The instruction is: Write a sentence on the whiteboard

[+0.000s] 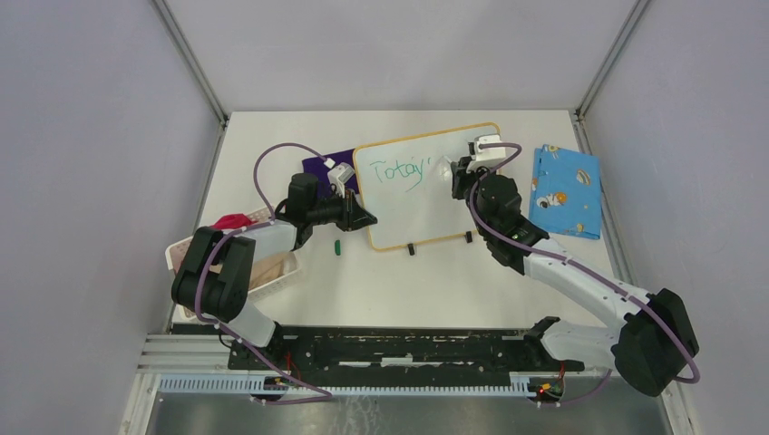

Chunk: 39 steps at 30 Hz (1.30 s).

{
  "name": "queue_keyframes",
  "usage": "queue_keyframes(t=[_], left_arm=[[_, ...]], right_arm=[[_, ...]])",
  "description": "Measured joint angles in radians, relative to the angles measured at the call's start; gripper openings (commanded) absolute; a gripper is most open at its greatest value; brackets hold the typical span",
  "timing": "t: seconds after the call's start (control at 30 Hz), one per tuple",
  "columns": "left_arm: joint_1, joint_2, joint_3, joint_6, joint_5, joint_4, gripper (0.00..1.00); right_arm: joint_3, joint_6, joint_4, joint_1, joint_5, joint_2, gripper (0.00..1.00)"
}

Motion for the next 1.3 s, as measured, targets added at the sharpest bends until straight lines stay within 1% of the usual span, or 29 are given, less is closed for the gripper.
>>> queue_keyframes(t=[0.57,1.3], left_arm=[[-0.005,0.0,0.002,0.0,-0.002,-0.004,0.02],[-0.008,0.0,0.003,0.0,-0.002,-0.005,0.02]], right_arm=[[0.005,0.001,0.008,-0.004,-0.006,0.032,0.0],[0.0,0.02,0.016,-0.005,-0.068,0.039,0.0]])
